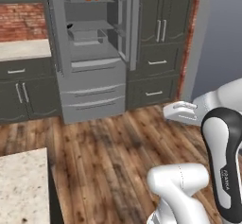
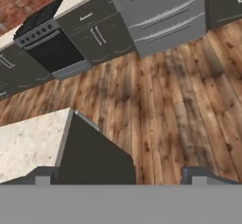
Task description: Gather the squash and carrot from the fridge and place them on a tray on the dining counter. Then gather the fish and chicken drumstick from the fridge and place them on the other tray.
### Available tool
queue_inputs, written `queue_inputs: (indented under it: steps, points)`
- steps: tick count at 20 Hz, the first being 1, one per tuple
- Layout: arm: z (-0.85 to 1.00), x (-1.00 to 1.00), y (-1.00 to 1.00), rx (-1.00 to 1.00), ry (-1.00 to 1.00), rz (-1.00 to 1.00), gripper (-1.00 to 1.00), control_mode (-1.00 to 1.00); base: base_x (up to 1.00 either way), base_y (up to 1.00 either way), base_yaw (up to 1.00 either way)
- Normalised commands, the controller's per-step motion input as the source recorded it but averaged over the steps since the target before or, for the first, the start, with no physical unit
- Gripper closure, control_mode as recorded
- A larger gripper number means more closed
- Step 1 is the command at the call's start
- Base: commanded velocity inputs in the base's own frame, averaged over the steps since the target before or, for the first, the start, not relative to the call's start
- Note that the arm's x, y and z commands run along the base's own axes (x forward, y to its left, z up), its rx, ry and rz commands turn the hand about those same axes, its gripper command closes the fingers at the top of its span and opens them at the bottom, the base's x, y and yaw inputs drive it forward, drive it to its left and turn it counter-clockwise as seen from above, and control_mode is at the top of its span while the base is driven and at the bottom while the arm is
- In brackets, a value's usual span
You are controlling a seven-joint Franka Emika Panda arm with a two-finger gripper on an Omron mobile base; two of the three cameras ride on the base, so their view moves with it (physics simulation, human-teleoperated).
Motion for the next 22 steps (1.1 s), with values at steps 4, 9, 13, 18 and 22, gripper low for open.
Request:
queue_inputs:
  steps: [4,9,13,18,22]
  points:
    - [0.00,0.00,0.00,0.00,0.00,0.00,-1.00,1.00,1.00,0.00,-0.04]
    - [0.00,0.00,0.00,0.00,0.00,0.00,-1.00,1.00,1.00,0.00,-0.09]
    - [0.00,0.00,0.00,0.00,0.00,0.00,-1.00,1.00,1.00,0.01,-0.10]
    - [0.00,0.00,0.00,0.00,0.00,0.00,-1.00,1.00,1.00,0.09,-0.07]
    - [0.00,0.00,0.00,0.00,0.00,0.00,-1.00,1.00,0.94,0.01,-0.01]
